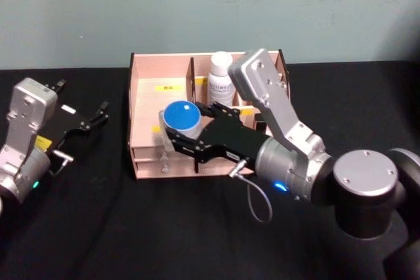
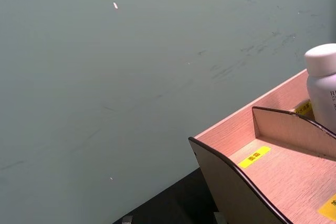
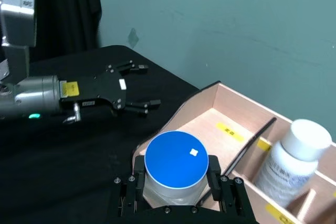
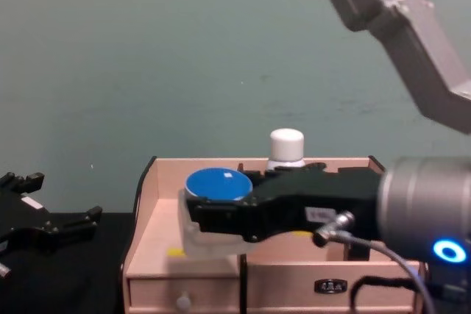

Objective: Pick up the facial cleanser and watermelon frost from the table and place them into the tiered storage box.

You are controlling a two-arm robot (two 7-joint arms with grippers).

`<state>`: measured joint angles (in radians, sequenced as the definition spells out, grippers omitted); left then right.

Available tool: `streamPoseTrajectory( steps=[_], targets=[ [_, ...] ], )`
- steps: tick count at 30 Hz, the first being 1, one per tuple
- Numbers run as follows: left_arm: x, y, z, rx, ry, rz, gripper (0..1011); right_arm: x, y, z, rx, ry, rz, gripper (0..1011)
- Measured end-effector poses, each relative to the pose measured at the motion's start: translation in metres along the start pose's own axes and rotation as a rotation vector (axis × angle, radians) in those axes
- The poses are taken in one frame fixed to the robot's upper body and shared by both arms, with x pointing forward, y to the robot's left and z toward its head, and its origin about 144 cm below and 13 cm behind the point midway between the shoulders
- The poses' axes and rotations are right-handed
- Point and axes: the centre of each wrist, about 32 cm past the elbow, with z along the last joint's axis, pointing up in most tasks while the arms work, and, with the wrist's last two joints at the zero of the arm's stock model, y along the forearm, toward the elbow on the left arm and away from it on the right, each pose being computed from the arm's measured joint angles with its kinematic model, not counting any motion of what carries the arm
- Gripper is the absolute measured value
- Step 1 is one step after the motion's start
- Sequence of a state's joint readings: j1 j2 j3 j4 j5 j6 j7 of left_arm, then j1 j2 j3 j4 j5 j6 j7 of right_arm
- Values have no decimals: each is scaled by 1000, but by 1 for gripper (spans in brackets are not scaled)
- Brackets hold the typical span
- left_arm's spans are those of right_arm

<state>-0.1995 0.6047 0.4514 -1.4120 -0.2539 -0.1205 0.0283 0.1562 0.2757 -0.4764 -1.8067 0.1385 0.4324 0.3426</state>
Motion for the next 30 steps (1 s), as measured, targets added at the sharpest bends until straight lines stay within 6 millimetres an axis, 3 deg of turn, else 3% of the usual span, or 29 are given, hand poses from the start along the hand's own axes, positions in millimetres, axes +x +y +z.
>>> streamPoseTrajectory(
  steps=[17,30],
  targets=[
    [0,0,0,0,0,0,1001,3,51,5,-46,-7,-45,712],
    [0,0,0,0,0,0,1001,10,66,6,-58,-3,-85,712]
  ],
)
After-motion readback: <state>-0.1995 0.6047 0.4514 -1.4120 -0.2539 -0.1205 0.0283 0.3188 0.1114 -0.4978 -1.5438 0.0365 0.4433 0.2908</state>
